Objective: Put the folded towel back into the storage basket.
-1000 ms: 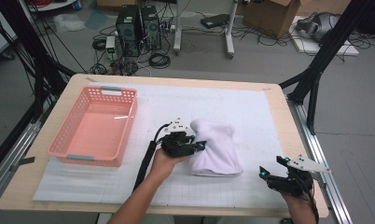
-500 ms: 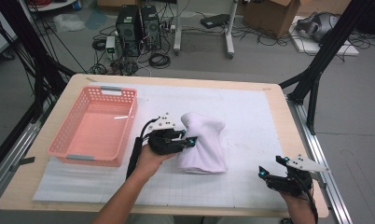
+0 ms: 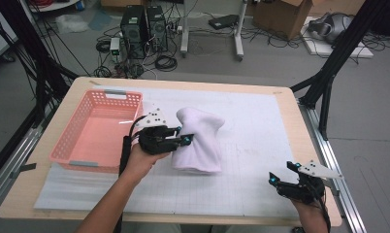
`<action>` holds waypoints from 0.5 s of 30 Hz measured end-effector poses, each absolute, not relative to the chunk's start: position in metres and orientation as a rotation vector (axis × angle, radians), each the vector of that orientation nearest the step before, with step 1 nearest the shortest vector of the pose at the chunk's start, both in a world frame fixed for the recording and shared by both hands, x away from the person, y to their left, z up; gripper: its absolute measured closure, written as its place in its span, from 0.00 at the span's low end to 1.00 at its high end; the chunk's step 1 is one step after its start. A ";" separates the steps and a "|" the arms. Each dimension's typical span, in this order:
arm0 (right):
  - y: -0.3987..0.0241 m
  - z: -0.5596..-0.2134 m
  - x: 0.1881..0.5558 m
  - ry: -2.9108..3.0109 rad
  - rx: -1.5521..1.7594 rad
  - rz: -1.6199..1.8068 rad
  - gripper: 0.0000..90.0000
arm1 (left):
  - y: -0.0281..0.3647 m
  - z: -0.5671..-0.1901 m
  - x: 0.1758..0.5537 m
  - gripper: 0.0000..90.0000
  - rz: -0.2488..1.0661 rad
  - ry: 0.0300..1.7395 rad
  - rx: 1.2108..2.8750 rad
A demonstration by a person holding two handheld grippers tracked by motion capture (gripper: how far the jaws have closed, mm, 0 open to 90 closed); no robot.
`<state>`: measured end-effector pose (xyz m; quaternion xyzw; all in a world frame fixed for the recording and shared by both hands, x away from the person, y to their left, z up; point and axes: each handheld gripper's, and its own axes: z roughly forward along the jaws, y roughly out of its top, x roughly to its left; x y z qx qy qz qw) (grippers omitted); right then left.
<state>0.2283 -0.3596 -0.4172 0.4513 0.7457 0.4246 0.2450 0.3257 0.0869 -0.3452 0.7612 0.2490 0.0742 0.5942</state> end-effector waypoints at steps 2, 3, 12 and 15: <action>-0.359 -0.417 0.228 2.034 1.231 1.161 0.21 | 0.091 -0.343 0.326 0.80 0.170 0.578 1.763; -0.359 -0.417 0.228 2.033 1.234 1.161 0.21 | 0.094 -0.342 0.326 0.80 0.173 0.580 1.754; -0.358 -0.417 0.229 2.033 1.235 1.166 0.21 | 0.122 -0.328 0.326 0.79 0.205 0.568 1.726; -0.358 -0.417 0.229 2.033 1.239 1.164 0.21 | 0.133 -0.324 0.326 0.79 0.211 0.561 1.714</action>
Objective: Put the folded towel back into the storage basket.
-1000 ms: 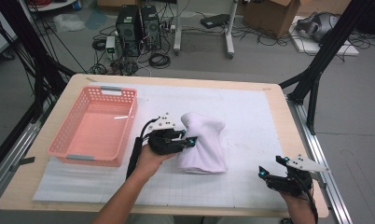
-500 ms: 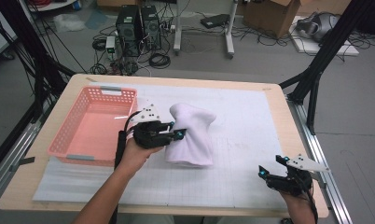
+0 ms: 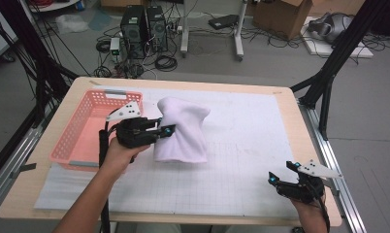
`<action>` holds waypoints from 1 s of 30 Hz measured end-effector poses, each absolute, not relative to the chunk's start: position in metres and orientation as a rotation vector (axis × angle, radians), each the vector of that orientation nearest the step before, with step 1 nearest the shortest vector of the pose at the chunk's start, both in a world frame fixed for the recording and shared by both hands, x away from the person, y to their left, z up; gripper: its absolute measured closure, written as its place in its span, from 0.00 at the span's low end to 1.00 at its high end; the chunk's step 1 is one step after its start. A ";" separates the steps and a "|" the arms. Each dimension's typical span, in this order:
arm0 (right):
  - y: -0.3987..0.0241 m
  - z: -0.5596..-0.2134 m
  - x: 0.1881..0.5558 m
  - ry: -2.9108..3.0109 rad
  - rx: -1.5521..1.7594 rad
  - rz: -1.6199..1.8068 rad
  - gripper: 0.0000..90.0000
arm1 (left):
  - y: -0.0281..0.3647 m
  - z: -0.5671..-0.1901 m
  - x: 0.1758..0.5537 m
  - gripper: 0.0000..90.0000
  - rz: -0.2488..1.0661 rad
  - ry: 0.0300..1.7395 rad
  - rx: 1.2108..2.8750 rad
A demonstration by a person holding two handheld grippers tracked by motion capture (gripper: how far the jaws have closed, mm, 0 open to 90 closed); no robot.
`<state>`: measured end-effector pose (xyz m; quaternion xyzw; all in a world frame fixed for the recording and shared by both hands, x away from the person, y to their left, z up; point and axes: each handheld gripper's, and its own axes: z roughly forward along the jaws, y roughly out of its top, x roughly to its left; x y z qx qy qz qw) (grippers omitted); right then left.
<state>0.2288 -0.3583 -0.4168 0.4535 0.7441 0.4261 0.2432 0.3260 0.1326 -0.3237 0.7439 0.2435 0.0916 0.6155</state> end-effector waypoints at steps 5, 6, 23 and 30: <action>-0.359 -0.416 0.229 2.031 1.240 1.162 0.21 | 0.160 -0.315 0.327 0.79 0.226 0.556 1.690; -0.359 -0.416 0.229 2.029 1.236 1.163 0.21 | 0.160 -0.315 0.327 0.79 0.226 0.556 1.690; -0.356 -0.415 0.230 2.028 1.236 1.159 0.21 | 0.249 -0.290 0.330 0.79 0.277 0.603 1.601; -0.354 -0.415 0.231 2.029 1.225 1.158 0.21 | 0.292 -0.287 0.330 0.79 0.310 0.643 1.588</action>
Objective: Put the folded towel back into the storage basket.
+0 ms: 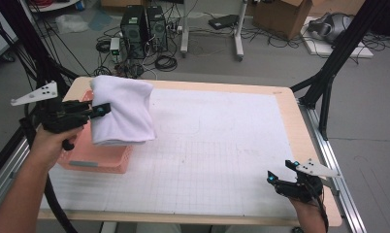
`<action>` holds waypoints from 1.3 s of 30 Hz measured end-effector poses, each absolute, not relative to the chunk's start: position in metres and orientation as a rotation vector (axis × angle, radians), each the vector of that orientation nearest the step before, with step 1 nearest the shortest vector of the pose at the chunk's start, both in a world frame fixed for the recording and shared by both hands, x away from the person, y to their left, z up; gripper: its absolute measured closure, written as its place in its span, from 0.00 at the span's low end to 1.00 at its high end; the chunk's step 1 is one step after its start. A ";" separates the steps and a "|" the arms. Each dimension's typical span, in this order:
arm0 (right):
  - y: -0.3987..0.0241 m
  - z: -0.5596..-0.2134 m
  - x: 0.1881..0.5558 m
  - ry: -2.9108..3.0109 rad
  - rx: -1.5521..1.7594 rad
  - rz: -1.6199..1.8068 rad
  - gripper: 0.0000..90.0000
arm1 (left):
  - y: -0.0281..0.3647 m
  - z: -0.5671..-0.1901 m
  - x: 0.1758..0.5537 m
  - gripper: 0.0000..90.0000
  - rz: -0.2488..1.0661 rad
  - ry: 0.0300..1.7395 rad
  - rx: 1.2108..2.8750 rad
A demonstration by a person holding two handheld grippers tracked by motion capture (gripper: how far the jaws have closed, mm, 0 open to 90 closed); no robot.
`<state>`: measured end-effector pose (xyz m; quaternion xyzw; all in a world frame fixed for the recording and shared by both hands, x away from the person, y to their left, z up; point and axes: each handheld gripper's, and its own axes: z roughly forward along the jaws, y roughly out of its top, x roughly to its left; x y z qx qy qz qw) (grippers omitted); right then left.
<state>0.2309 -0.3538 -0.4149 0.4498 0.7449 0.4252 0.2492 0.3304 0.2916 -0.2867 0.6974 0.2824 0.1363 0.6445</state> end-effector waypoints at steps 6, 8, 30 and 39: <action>-0.351 -0.415 0.232 2.033 1.229 1.152 0.21 | 0.317 -0.285 0.332 0.79 0.319 0.664 1.576; -0.349 -0.415 0.233 2.034 1.232 1.146 0.21 | 0.328 -0.286 0.334 0.79 0.314 0.662 1.567; -0.344 -0.417 0.233 2.044 1.233 1.089 0.21 | 0.372 -0.305 0.343 0.79 0.276 0.668 1.589; -0.343 -0.417 0.234 2.054 1.228 1.084 0.21 | 0.388 -0.317 0.340 0.79 0.285 0.716 1.589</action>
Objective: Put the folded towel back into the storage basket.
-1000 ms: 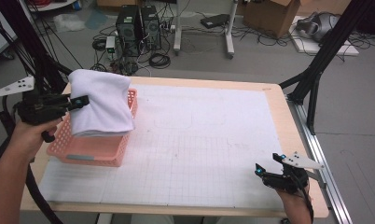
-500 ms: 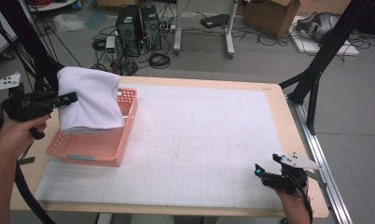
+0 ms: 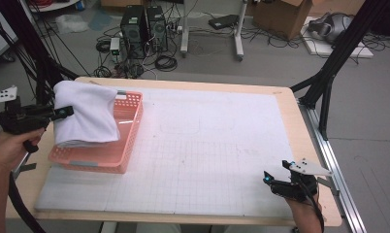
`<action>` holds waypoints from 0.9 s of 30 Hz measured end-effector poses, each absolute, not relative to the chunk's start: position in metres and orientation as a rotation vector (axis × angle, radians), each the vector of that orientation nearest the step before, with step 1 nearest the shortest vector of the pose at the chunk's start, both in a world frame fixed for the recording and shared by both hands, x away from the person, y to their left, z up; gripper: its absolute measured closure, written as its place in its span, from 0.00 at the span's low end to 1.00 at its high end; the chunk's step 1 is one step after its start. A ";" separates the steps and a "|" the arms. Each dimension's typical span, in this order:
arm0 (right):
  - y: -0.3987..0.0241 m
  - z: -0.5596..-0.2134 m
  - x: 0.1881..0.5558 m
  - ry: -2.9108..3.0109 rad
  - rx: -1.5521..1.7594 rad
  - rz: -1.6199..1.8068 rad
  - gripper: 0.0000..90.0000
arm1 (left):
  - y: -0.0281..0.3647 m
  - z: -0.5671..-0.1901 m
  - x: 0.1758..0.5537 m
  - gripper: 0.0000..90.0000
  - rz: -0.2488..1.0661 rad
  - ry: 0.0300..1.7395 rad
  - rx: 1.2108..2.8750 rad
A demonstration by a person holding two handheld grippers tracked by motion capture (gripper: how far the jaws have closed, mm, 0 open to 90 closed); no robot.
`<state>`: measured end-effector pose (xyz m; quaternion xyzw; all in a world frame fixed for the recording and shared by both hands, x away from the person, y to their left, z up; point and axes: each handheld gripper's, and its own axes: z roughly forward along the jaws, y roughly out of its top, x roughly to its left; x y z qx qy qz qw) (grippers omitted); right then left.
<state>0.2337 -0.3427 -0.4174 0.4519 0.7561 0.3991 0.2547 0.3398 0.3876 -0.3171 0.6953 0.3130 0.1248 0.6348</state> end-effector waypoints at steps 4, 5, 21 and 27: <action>-0.341 -0.418 0.235 2.062 1.229 1.080 0.21 | 0.387 -0.328 0.342 0.79 0.273 0.720 1.640; -0.341 -0.418 0.235 2.064 1.225 1.077 0.21 | 0.387 -0.328 0.342 0.79 0.273 0.720 1.640; -0.339 -0.419 0.235 2.071 1.217 1.068 0.21 | 0.365 -0.351 0.364 0.78 0.225 0.715 1.709; -0.340 -0.419 0.234 2.068 1.224 1.065 0.21 | 0.354 -0.360 0.375 0.78 0.200 0.726 1.715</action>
